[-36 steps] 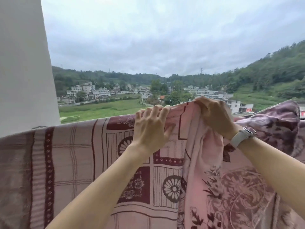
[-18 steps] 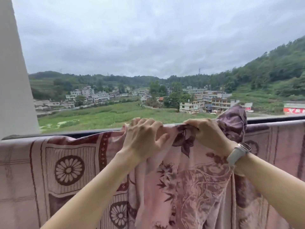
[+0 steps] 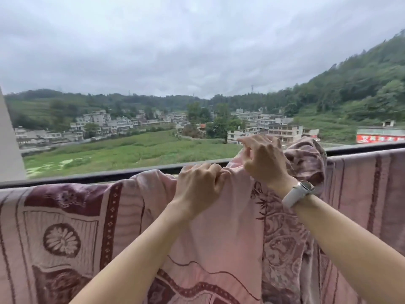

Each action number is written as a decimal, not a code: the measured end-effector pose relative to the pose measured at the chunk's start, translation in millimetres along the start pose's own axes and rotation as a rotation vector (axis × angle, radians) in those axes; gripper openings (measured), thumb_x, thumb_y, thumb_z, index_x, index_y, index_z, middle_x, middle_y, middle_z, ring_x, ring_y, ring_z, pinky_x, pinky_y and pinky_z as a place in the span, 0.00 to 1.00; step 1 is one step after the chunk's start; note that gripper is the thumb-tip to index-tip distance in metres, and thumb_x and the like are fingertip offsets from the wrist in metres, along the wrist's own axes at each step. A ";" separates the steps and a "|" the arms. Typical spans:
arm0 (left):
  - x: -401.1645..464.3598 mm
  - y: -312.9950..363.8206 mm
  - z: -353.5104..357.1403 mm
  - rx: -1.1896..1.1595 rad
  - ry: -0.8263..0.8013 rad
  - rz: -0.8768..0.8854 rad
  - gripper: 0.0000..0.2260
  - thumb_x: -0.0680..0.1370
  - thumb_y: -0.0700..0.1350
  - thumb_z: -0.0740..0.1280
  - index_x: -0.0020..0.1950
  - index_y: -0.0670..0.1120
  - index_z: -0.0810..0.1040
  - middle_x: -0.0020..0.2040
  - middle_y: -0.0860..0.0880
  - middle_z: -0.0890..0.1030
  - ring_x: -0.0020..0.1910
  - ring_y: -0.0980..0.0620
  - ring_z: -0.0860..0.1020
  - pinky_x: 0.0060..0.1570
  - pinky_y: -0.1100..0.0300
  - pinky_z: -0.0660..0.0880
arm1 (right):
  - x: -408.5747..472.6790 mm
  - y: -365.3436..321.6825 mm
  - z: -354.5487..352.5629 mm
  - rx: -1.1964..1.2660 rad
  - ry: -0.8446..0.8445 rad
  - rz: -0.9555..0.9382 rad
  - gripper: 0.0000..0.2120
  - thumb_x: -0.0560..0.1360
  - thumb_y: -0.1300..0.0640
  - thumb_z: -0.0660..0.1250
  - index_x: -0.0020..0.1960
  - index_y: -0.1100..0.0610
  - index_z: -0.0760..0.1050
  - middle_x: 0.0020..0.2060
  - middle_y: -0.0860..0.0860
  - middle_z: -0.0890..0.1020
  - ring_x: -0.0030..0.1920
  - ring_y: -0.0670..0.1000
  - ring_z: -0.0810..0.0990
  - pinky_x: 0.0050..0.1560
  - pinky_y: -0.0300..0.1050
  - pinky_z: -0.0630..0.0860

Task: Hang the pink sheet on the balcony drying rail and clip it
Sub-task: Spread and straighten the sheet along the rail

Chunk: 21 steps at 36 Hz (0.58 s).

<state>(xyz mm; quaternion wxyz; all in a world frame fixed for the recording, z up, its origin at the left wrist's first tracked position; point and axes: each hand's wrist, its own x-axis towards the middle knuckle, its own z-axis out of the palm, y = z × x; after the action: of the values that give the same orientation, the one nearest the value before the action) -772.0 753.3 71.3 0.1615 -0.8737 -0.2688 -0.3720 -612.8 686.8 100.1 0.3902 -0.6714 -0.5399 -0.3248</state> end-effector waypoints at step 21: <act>-230.0 -320.5 -129.8 0.094 0.234 -0.549 0.24 0.77 0.57 0.49 0.69 0.49 0.66 0.72 0.47 0.63 0.72 0.48 0.58 0.70 0.38 0.51 | -65.0 -357.7 111.1 0.274 -0.027 -0.474 0.18 0.73 0.57 0.57 0.60 0.58 0.74 0.55 0.55 0.79 0.54 0.56 0.77 0.59 0.55 0.71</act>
<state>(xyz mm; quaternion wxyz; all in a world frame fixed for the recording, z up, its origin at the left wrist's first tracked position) -1167.3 867.7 15.3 0.1250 -0.7110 -0.4915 -0.4872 -974.5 793.6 52.5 0.3833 -0.4713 -0.7261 -0.3221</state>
